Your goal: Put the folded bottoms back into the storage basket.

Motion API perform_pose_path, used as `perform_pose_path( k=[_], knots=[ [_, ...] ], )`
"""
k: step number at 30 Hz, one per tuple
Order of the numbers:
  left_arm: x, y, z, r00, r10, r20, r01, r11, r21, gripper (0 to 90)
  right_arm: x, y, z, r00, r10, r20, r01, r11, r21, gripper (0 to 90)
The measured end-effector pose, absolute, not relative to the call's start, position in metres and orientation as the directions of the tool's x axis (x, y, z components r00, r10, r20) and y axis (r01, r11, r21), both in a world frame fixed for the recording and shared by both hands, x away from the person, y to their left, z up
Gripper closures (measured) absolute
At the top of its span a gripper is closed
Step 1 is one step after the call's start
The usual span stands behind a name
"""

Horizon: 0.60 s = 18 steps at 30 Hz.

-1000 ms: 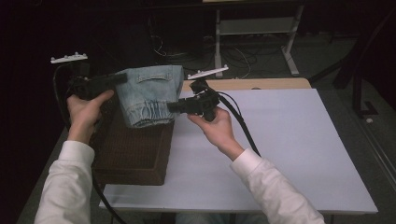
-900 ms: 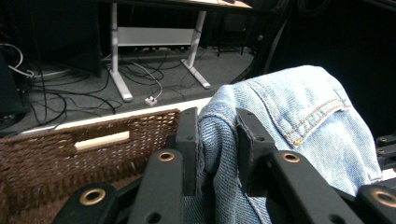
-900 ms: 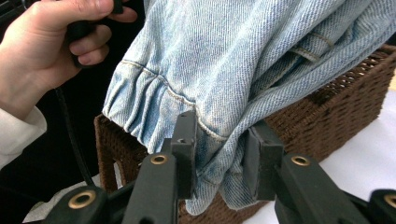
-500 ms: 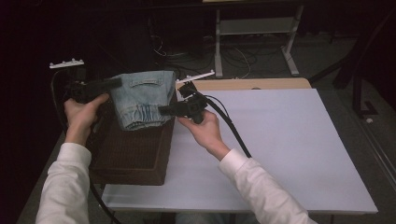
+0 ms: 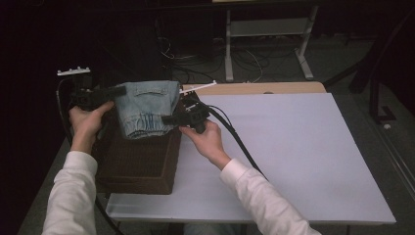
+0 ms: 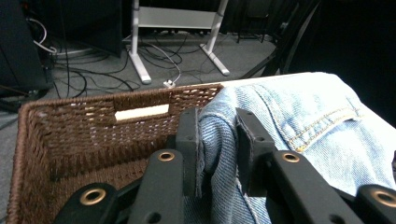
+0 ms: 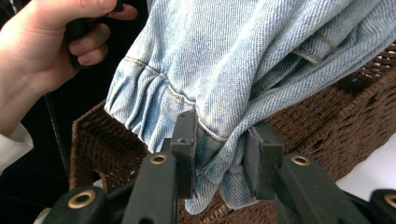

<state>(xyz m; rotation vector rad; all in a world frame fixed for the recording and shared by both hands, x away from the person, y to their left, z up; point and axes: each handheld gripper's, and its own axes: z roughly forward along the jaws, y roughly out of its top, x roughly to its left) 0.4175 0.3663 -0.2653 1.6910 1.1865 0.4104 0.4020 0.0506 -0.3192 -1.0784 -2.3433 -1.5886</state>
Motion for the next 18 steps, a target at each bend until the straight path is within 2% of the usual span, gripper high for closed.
perform_pose_path(
  k=[18],
  knots=[
    [0.423,0.388,-0.299,0.377,0.882,-0.283,0.578,0.015,0.816,72.5,0.409,0.080,-0.349,-0.743,0.477,0.469,0.625,0.246,0.741,67.3]
  ],
)
